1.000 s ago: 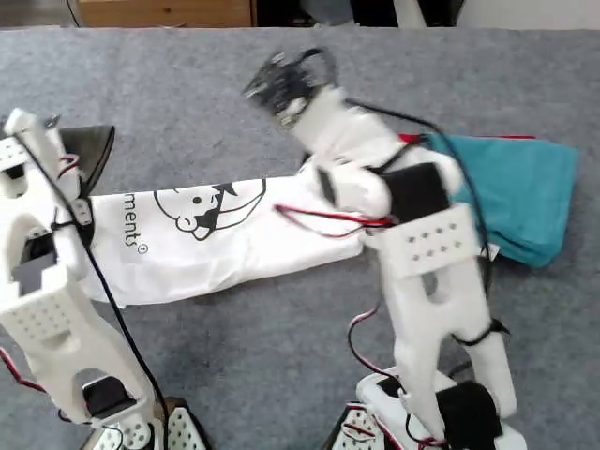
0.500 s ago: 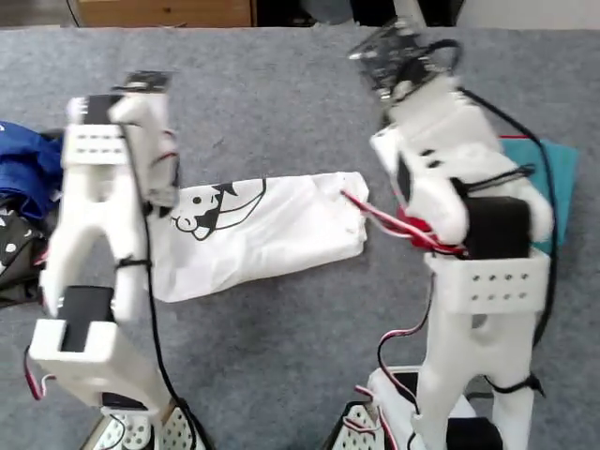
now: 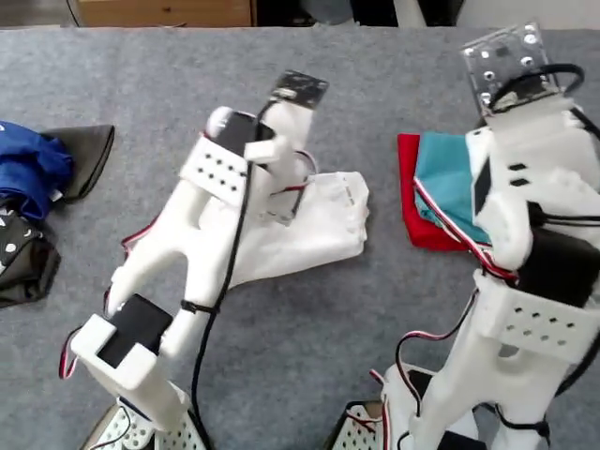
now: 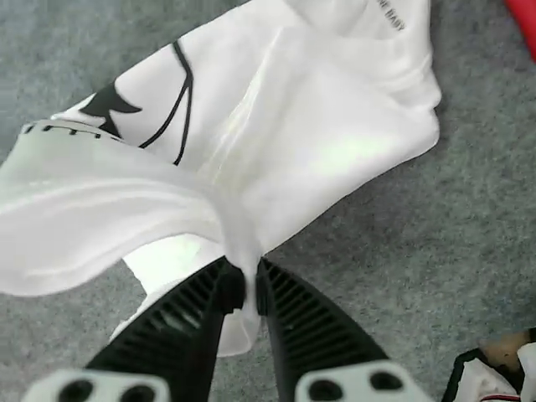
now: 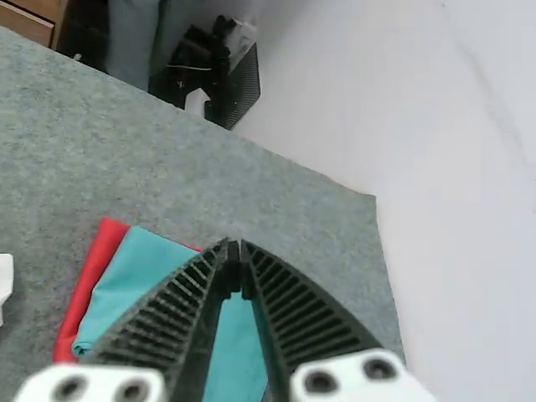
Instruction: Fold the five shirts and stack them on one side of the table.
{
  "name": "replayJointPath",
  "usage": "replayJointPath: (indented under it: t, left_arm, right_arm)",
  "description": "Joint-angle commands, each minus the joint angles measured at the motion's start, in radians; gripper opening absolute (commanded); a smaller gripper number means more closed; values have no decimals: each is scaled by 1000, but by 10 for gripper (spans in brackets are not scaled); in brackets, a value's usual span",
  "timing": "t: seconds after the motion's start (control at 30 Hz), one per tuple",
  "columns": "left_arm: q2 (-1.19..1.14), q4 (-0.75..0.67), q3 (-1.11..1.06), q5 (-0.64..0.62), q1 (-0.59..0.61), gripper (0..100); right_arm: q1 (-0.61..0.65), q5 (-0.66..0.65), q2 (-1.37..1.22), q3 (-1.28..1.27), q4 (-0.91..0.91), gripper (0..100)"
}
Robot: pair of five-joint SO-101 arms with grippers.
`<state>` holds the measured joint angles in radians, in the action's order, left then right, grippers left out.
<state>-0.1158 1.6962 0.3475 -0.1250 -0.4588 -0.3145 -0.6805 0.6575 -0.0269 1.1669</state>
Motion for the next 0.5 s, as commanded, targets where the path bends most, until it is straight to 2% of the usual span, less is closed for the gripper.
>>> replayJointPath:
  t: [0.0,0.27,0.47]
  left_arm:
    - [-5,-57,47,-9,-38,30]
    - [-118,-75,160,-15,-116,30]
    - [-242,-112,309,-15,-116,30]
  right_arm:
    - [-32,-9,33,31,-18,15]
    - [-34,-9,44,31,-18,15]
    - [-34,-9,44,33,-18,15]
